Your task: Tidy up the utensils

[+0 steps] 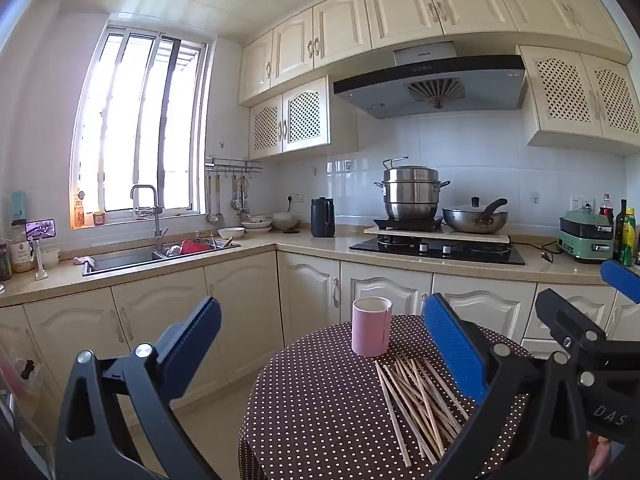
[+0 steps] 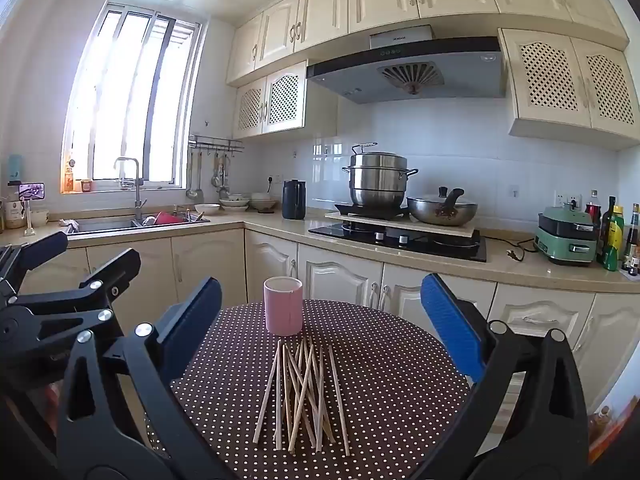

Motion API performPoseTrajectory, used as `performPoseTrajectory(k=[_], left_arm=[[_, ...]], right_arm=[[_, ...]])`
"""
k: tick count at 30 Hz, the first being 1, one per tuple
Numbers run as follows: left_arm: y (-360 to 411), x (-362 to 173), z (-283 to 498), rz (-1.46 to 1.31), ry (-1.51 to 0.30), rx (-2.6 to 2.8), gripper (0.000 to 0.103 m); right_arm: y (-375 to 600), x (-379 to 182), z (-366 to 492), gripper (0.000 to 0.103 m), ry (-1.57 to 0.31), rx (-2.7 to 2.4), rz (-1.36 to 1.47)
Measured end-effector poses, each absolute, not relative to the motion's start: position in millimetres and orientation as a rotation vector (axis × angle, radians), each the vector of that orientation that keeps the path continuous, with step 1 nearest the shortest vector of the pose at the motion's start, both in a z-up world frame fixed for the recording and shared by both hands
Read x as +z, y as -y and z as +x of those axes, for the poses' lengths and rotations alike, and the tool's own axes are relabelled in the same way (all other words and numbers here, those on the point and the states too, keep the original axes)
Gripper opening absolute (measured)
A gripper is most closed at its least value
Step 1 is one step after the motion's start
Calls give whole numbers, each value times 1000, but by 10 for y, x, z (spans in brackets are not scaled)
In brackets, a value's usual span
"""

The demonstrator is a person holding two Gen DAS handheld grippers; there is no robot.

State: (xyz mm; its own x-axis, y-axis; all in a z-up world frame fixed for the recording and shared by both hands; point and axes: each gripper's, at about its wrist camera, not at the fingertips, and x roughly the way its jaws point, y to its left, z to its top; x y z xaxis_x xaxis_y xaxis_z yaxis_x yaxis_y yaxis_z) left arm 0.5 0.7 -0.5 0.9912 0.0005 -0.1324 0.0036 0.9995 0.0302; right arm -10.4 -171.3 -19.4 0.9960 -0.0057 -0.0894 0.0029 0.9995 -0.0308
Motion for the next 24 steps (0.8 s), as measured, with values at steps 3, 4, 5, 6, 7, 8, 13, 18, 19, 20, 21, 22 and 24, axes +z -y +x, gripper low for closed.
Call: performPoseTrajectory(k=[3, 4, 5, 6, 7, 8, 13, 18, 19, 20, 21, 22, 24], left_arm=[[-3, -15, 3, 34, -129, -2, 99], [-1, -20, 5, 36, -129, -2, 99], [1, -26, 9, 37, -129, 0, 99], [3, -33, 13, 38, -126, 1, 99], [8, -42, 22, 39, -126, 1, 99], [14, -51, 34, 41, -127, 1, 99], [-19, -35, 89, 41, -138, -1, 99], [-38, -65, 148, 46, -146, 1, 99], [-34, -80, 165, 47, -148, 0, 99], [-32, -80, 179, 48, -151, 0, 99], [-33, -88, 190, 49, -152, 1, 99], [-36, -95, 196, 50, -152, 1, 99], [-42, -107, 223, 54, -155, 0, 99]], right_arm=[[1711, -196, -98, 97, -101, -4, -25], [1708, -196, -92, 97, -102, -4, -25], [1704, -196, -84, 97, -102, -5, -26], [1699, -195, -72, 97, -103, -5, -27], [1694, -194, -58, 97, -104, -6, -29], [1688, -195, -42, 97, -105, -8, -31], [1636, -187, -49, 97, -91, -9, -42], [1633, -208, 8, 97, -106, -7, -29], [1623, -212, 14, 97, -107, -8, -30], [1613, -216, 21, 97, -109, -9, -33], [1617, -218, 34, 97, -111, -11, -33], [1629, -217, 47, 97, -113, -11, -32], [1637, -214, 58, 97, -116, -12, -32]])
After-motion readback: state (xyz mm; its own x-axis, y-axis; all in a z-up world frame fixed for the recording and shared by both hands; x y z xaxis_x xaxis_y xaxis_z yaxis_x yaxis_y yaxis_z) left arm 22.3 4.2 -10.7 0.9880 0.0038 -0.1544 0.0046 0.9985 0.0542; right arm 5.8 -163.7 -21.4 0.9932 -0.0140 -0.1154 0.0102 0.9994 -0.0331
